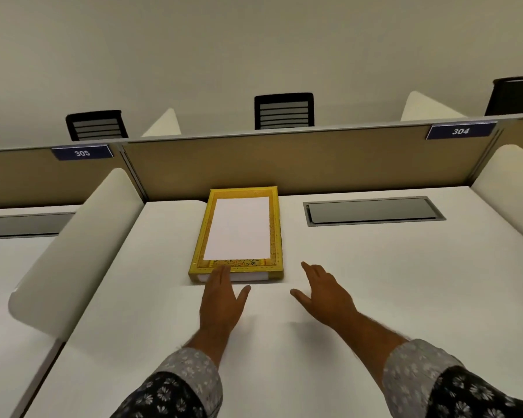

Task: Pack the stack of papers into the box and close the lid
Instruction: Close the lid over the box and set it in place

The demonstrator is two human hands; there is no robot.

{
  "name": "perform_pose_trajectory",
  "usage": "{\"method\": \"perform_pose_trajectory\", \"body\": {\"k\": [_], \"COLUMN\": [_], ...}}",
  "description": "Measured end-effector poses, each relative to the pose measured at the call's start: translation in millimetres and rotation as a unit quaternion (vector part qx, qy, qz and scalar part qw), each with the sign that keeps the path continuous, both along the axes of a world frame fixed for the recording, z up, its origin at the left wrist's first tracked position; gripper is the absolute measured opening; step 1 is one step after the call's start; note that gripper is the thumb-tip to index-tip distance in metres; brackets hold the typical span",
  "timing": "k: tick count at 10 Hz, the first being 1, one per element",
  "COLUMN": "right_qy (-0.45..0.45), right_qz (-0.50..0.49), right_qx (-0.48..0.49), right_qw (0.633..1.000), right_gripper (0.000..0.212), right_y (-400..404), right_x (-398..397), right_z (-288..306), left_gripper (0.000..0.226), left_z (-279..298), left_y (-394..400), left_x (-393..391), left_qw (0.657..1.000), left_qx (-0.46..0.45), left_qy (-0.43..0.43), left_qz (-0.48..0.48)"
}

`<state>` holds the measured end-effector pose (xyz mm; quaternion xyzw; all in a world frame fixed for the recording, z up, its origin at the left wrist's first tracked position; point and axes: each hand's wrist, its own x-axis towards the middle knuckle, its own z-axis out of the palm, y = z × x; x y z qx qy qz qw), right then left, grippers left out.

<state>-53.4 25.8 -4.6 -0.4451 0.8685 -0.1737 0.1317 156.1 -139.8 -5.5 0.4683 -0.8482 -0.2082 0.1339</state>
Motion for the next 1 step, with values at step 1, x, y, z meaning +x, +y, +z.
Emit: {"method": "perform_pose_trajectory", "body": {"k": [1], "right_qy": [0.016], "right_qz": [0.001], "right_qx": [-0.011], "right_qw": [1.0], "right_gripper": [0.089], "right_y": [24.8], "right_x": [-8.6], "right_z": [13.3], "left_gripper": [0.083], "left_z": [12.9], "left_y": [24.8], "left_x": [-11.4], "left_qw": [0.999], "left_qx": [-0.031], "left_qy": [0.025], "left_qz": [-0.009]}}
